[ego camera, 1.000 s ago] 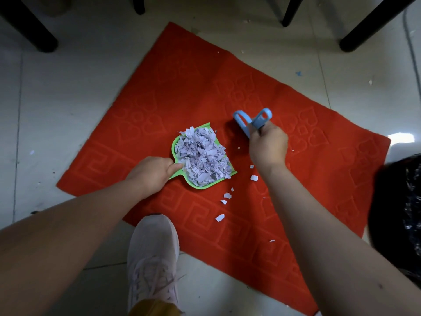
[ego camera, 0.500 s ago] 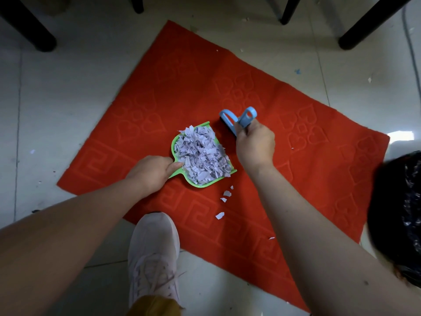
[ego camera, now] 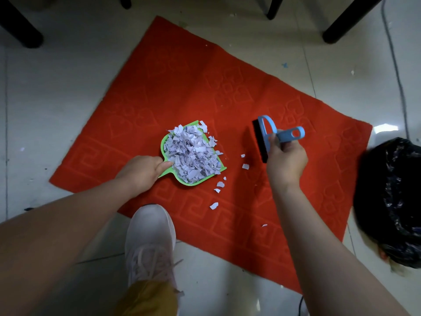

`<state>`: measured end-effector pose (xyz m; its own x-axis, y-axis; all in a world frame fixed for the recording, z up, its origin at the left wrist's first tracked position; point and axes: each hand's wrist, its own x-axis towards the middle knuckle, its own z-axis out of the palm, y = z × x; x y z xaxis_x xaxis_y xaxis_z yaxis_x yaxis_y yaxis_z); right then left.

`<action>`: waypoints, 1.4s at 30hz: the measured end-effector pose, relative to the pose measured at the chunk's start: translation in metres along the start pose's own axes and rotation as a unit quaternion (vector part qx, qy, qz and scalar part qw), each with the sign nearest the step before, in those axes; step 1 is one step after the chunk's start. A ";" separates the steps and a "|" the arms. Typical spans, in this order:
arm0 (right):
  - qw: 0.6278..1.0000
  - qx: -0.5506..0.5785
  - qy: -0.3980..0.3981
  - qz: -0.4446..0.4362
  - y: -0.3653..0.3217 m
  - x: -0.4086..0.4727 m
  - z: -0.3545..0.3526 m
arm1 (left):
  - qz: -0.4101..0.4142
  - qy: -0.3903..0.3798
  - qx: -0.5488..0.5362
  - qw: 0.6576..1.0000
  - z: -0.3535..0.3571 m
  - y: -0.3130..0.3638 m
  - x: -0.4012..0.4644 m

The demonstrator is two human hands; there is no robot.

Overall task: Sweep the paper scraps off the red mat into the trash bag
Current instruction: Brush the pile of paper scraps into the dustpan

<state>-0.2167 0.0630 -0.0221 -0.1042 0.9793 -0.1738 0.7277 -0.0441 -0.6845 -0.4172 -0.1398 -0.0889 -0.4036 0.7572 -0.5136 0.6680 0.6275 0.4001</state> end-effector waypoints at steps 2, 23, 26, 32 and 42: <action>0.999 -0.038 0.019 0.026 0.011 -0.010 -0.003 | 0.002 -0.002 0.000 1.000 0.001 -0.001 -0.001; 0.998 -0.031 0.012 0.044 -0.028 -0.033 0.042 | -0.012 -0.016 0.000 1.000 0.000 0.000 -0.002; 0.999 -0.014 -0.041 0.024 -0.035 -0.040 0.053 | -0.014 -0.016 0.001 1.000 0.000 0.001 -0.003; 0.999 -0.008 -0.034 -0.037 -0.051 -0.021 0.044 | -0.014 -0.011 -0.008 1.000 -0.001 0.002 -0.003; 0.969 -0.117 -0.176 -0.130 -0.058 -0.024 0.063 | -0.013 -0.007 -0.011 1.000 0.001 0.002 -0.001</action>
<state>-0.2992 0.0299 -0.0225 -0.4995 0.8215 -0.2750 0.7748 0.2816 -0.5660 -0.4148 -0.1392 -0.0878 -0.4120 0.7379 -0.5346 0.6429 0.6512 0.4033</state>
